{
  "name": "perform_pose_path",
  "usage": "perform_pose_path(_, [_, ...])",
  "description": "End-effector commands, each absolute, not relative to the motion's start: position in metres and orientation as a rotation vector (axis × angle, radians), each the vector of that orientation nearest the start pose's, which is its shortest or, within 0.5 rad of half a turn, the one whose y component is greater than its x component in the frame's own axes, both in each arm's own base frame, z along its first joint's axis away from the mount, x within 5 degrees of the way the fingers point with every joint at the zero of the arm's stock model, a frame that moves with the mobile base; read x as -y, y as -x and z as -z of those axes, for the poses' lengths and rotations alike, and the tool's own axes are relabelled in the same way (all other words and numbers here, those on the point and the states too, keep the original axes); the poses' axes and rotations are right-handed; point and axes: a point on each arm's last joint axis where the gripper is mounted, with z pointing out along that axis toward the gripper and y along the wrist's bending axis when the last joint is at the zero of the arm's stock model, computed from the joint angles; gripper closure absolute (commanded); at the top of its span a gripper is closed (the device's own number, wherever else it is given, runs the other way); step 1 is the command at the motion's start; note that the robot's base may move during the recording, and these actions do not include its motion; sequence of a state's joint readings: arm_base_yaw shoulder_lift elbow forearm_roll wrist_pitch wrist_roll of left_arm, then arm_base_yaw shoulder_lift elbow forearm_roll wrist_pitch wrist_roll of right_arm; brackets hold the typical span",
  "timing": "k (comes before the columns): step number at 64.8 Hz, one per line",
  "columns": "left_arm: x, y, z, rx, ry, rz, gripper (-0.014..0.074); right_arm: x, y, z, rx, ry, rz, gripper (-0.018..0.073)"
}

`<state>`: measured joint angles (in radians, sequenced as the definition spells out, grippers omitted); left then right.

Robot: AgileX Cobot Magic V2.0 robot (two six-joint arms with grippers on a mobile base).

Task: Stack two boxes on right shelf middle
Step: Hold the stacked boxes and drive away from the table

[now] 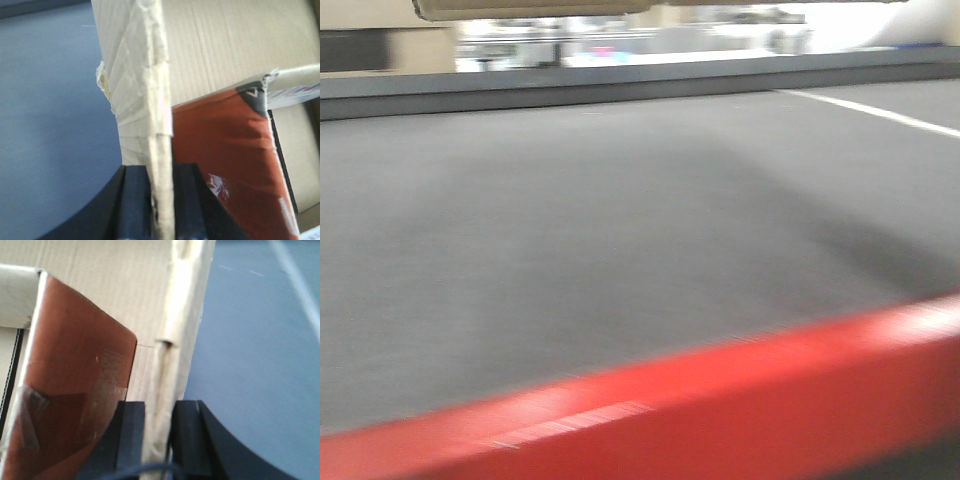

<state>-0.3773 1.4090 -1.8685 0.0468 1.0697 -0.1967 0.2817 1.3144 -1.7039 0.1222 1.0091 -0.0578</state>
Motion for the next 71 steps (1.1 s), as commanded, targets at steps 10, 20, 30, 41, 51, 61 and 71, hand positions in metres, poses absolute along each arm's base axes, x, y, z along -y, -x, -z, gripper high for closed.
perform_pose_path(10, [0.1000,-0.2498,-0.5258,-1.999,-0.198,0.351,0.0708,-0.0769,-0.2419,-0.5021,-2.034,0.337,-0.270,0.0713])
perform_pose_path(20, [0.1000,-0.2498,-0.5258,-1.999,-0.198,0.351,0.0708,-0.0769,-0.2419,-0.5021,-2.034,0.337,-0.270,0.0713])
perform_pose_path(30, [0.1000,-0.2498,-0.5258,-1.999,-0.198,0.351,0.0708,-0.0769,-0.2419,-0.5021,-2.034,0.337,-0.270,0.0713])
perform_pose_path(41, [0.1000,-0.2498,-0.5258,-1.999,-0.198,0.351,0.0708,-0.0769,-0.2419,-0.5021,-2.034,0.337,-0.270,0.0713])
perform_pose_path(51, [0.1000,-0.2498,-0.5258,-1.999,-0.198,0.351,0.0708,-0.0769,-0.2419,-0.5021,-2.034,0.337,-0.270,0.0713])
perform_pose_path(61, [0.1000,-0.2498,-0.5258,-1.999,-0.198,0.351,0.0708,-0.0769,-0.2419,-0.5021,-2.034,0.337,-0.270,0.0713])
perform_pose_path(71, [0.1000,-0.2498,-0.5258,-1.999,-0.198,0.351,0.0708,-0.0769,-0.2419,-0.5021,-2.034,0.337,-0.270,0.0713])
